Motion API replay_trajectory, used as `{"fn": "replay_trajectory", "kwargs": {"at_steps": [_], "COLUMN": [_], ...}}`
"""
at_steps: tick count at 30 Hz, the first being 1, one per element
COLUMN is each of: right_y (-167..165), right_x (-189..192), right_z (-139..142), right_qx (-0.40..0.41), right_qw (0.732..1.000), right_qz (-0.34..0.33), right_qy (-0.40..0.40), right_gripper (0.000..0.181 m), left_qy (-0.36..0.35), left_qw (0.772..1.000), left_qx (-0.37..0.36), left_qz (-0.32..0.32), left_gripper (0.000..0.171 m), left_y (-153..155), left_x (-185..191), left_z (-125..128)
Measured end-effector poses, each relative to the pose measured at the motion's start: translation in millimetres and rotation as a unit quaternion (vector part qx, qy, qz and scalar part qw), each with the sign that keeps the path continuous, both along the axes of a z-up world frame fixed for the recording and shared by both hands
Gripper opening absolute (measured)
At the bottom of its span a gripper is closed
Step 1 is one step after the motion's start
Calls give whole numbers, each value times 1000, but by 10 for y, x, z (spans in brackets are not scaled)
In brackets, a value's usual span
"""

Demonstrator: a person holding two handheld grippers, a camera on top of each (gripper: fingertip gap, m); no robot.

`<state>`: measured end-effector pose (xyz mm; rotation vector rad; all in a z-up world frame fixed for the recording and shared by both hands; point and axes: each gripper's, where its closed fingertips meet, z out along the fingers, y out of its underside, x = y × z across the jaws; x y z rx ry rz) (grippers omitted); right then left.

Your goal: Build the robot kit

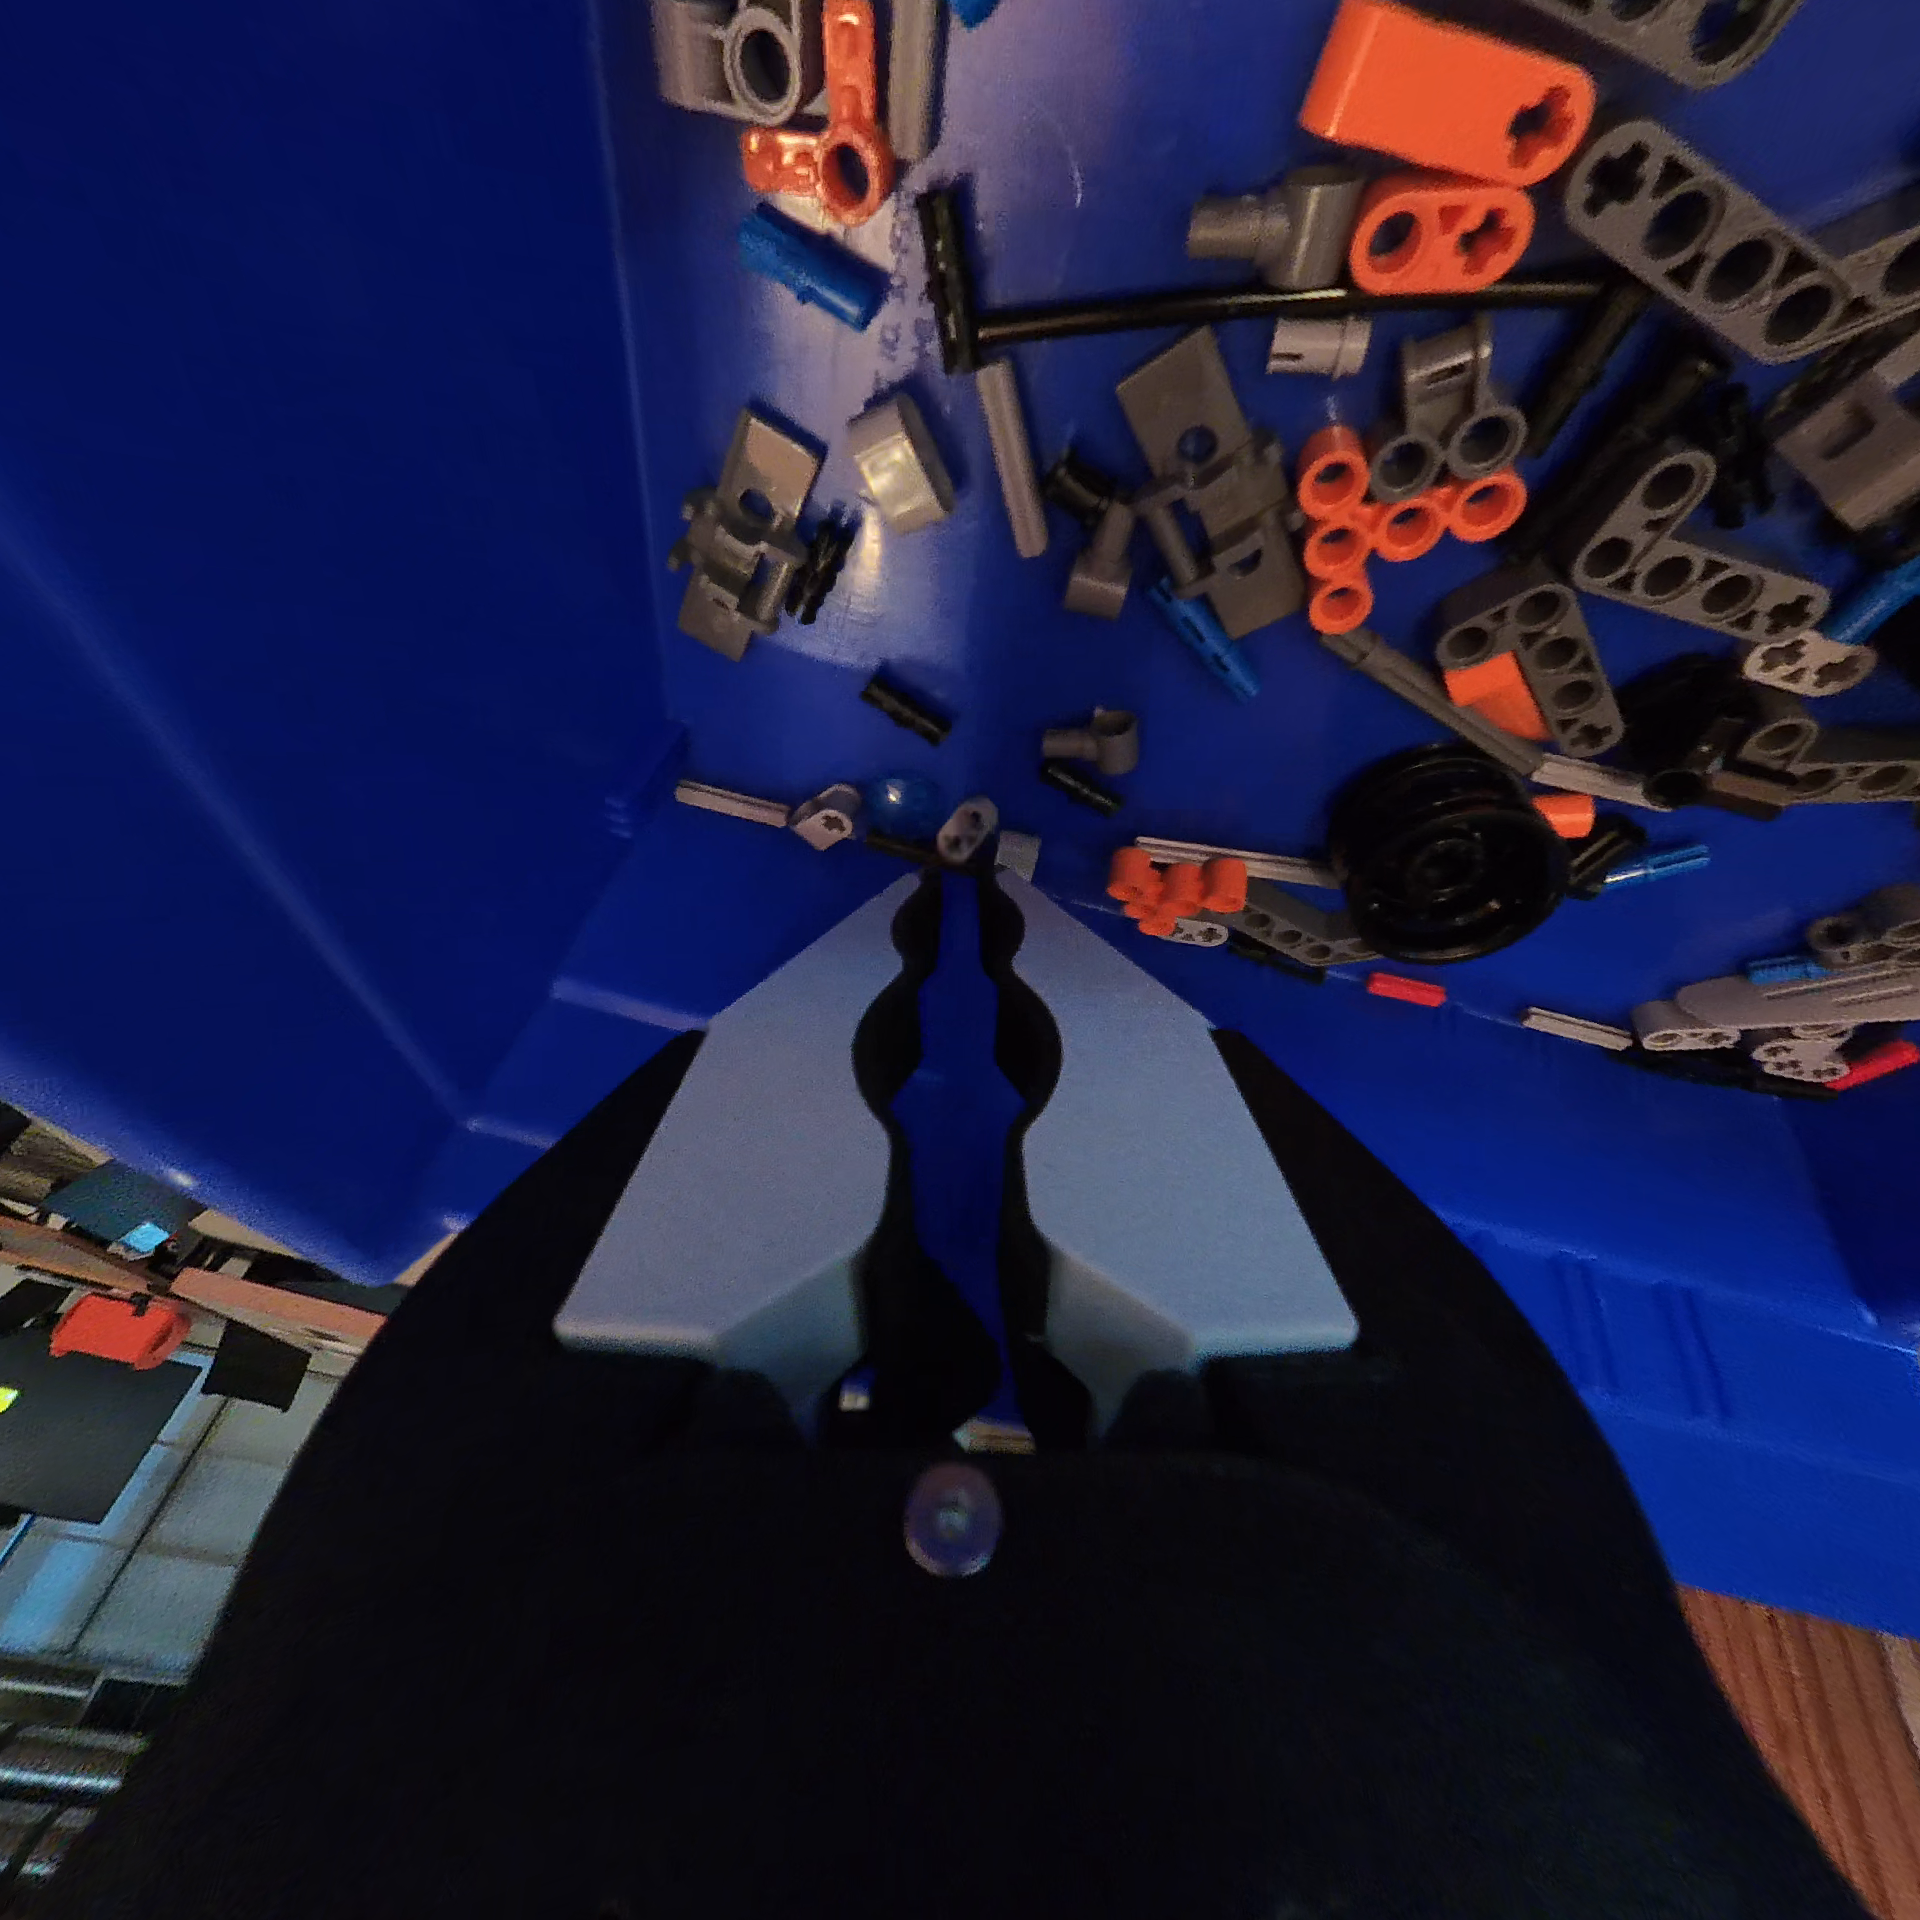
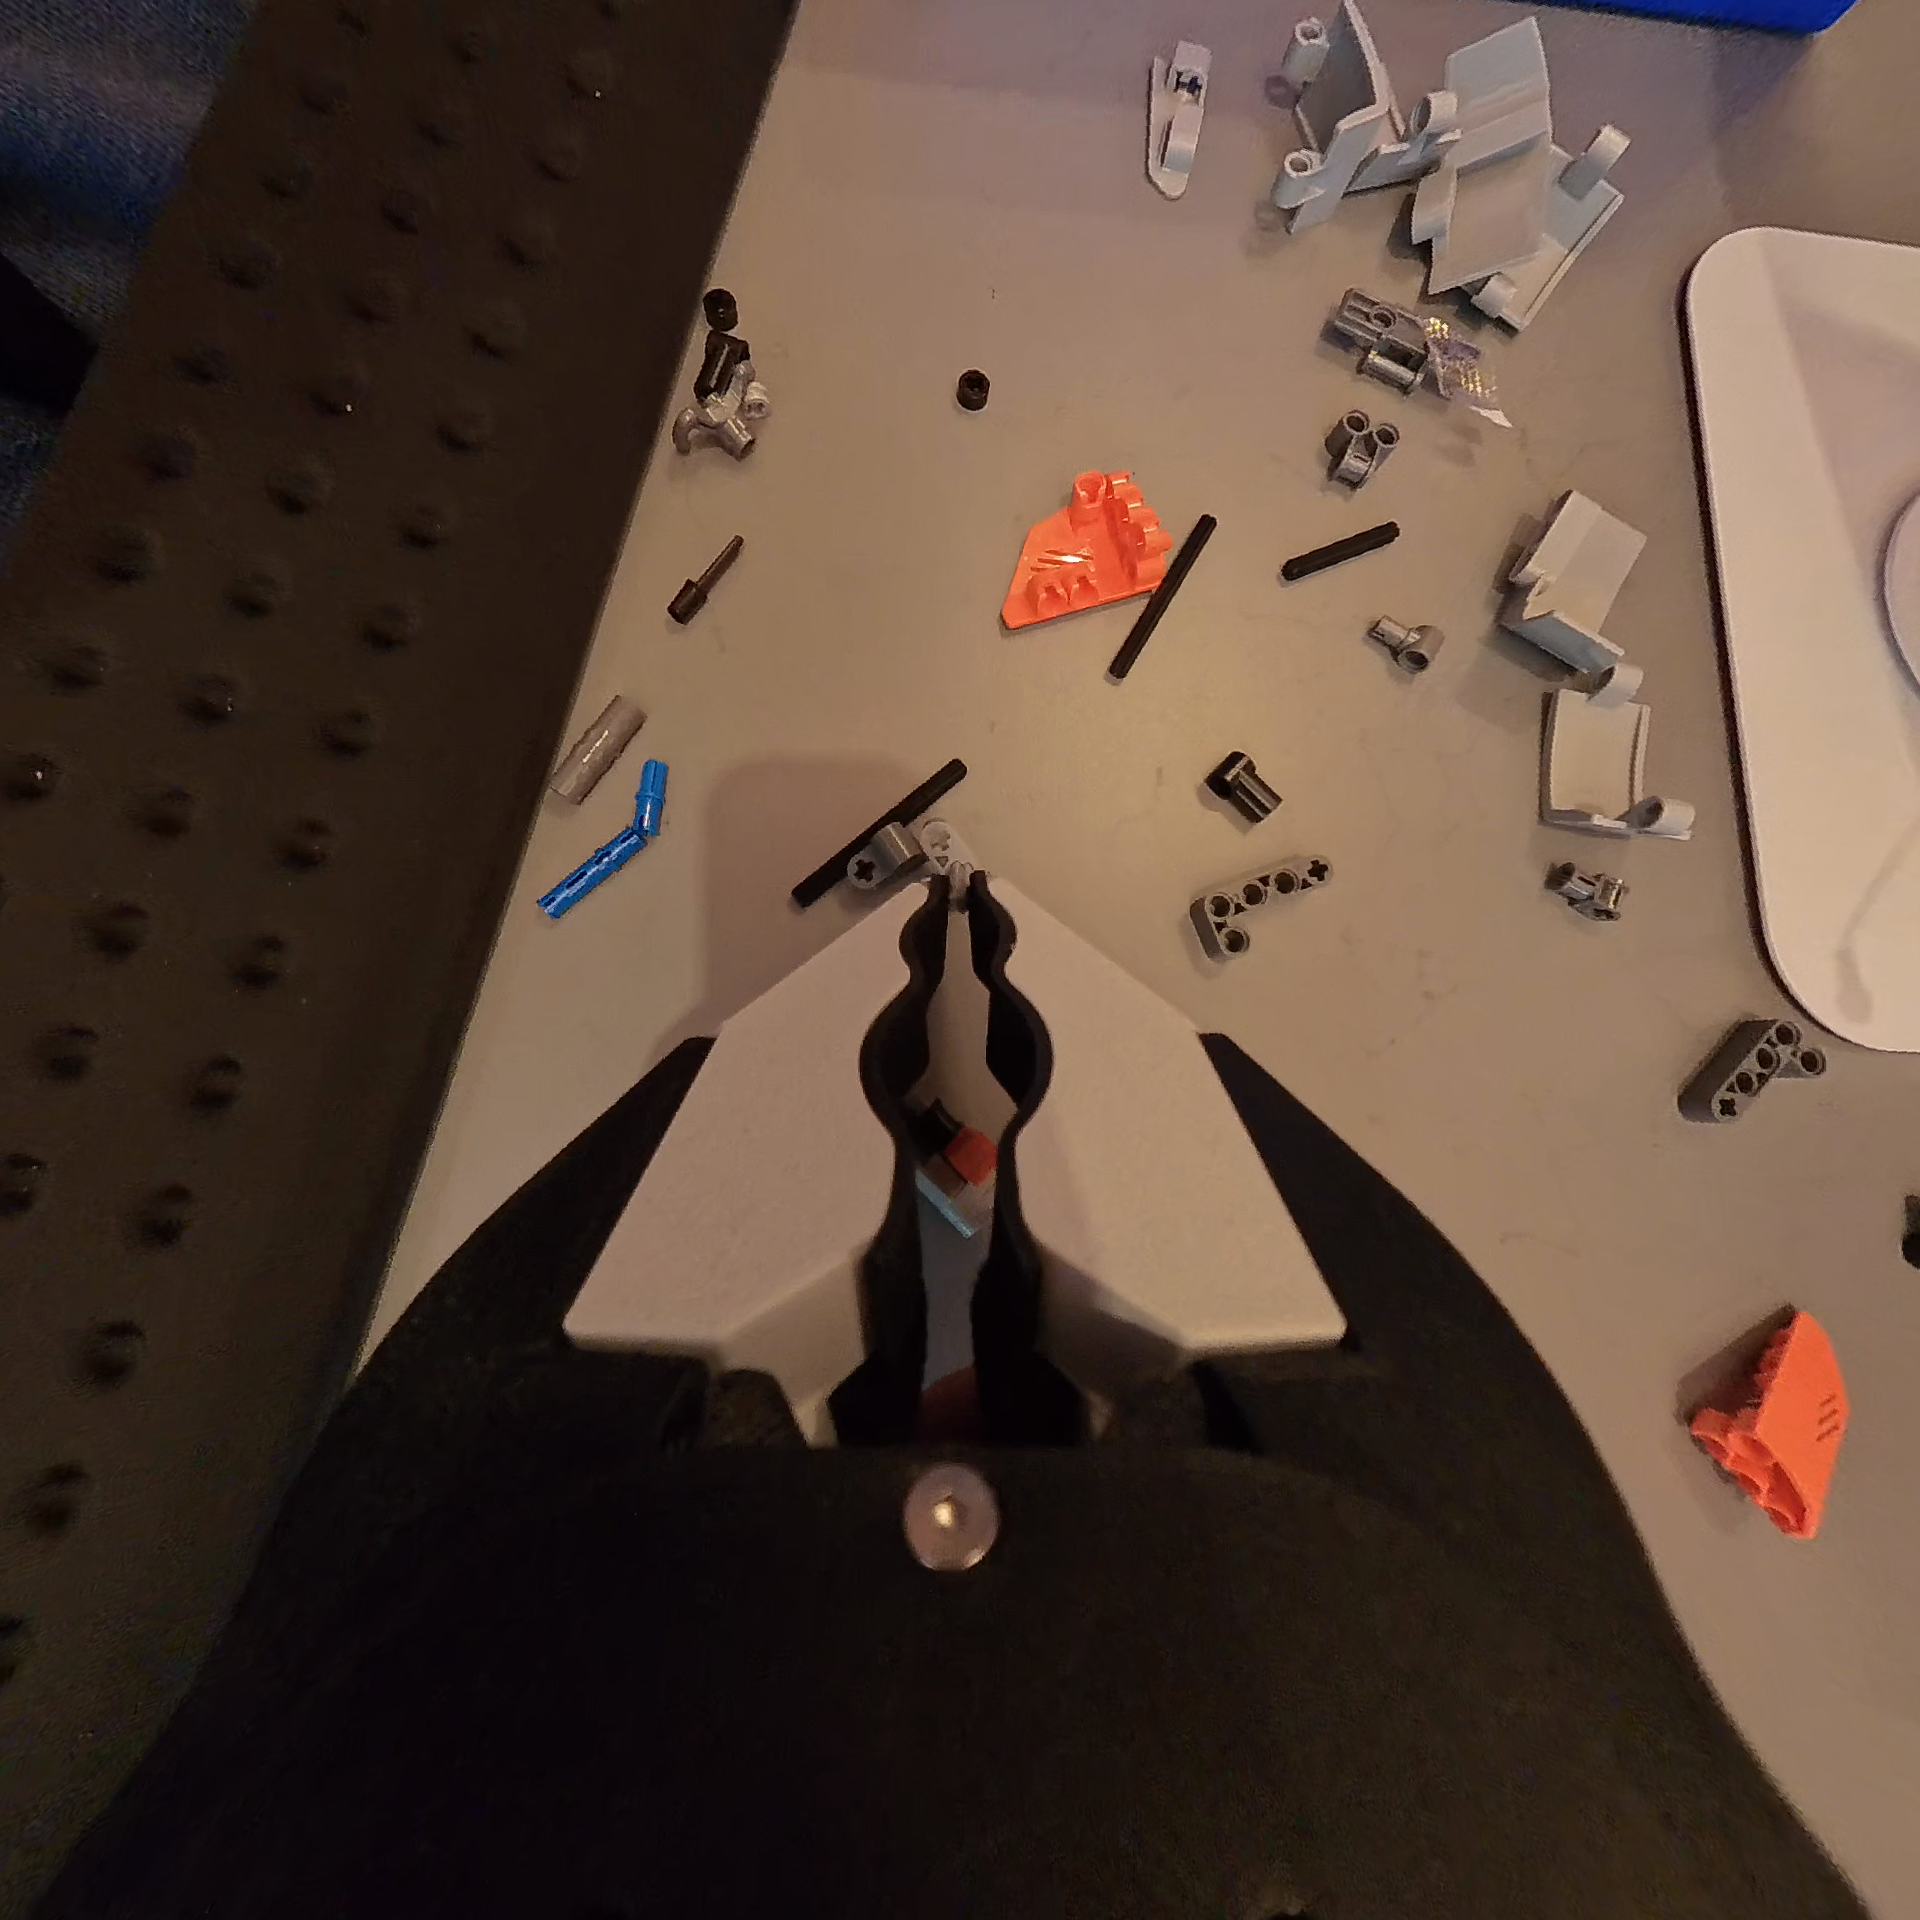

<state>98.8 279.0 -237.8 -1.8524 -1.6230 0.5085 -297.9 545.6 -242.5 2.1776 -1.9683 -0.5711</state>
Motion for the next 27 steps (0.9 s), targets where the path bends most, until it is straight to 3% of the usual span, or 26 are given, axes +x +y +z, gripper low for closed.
{"fn": "replay_trajectory", "kwargs": {"at_steps": [7, 16, 27], "right_y": [-6, -11, -6], "right_x": [5, 20, 38], "right_z": [-10, -12, -8], "right_qx": [0, 0, 3], "right_qw": [1000, 1000, 1000], "right_qz": [1, 1, -1], "right_qy": [-2, -3, -3], "right_gripper": [1, 1, 1], "left_qy": [36, 36, -24], "left_qw": [999, 999, 999], "left_qx": [-16, -21, -17], "left_qz": [-12, -17, -28], "left_gripper": [12, 4, 0], "left_y": [-16, -41, -91], "left_x": [-11, 5, 112], "left_z": [-70, -122, -103]}}
